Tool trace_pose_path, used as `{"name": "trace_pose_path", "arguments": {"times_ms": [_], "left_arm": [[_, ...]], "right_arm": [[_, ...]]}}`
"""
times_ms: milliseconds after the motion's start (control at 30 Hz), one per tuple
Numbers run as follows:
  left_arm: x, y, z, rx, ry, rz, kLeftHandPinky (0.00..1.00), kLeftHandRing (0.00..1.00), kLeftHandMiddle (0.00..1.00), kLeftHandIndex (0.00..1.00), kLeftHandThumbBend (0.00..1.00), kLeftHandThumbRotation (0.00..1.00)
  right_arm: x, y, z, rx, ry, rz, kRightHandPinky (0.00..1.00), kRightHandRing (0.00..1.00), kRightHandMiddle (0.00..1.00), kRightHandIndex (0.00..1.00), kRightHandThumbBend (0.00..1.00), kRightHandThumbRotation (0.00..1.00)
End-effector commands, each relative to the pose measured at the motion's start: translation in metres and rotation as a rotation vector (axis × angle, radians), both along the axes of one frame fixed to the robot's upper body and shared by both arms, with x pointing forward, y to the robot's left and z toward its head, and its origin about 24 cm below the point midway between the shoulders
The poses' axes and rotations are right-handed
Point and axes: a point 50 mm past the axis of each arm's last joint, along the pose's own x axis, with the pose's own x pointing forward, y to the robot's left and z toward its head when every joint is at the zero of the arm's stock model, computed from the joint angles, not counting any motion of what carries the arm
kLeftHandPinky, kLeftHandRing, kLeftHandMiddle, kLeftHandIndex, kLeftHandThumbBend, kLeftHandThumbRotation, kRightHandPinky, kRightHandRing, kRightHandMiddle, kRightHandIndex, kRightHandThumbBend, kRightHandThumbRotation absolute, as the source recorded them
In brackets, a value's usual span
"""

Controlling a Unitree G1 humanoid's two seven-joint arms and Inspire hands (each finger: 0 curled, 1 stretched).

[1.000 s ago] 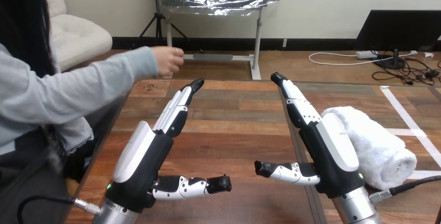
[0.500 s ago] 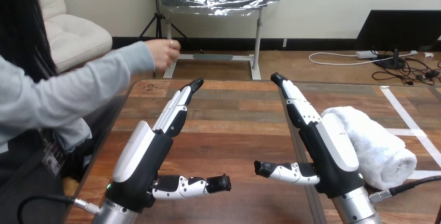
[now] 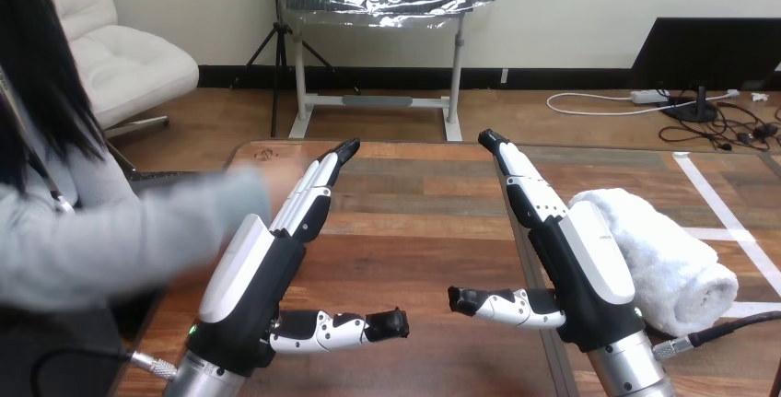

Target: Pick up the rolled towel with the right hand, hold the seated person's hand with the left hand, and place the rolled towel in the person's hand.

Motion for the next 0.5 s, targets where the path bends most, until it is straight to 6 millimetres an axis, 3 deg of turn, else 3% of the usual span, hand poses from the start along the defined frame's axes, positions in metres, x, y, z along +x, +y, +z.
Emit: {"name": "trace_pose_path", "arguments": {"times_ms": [0,467], "left_arm": [[0.0131,-0.0041,0.0185,-0.022,-0.081,-0.011,0.97,1.0,1.0,1.0,1.0,0.62],[0.014,-0.0042,0.0196,-0.028,-0.085,-0.017,0.97,1.0,1.0,1.0,1.0,0.62]], "right_arm": [[0.0125,0.0024,0.0171,0.033,-0.073,-0.001,0.95,0.99,1.0,1.0,1.0,0.89],[0.0131,0.0023,0.0179,0.034,-0.076,0.0,0.94,0.99,1.0,1.0,1.0,0.89]]}}
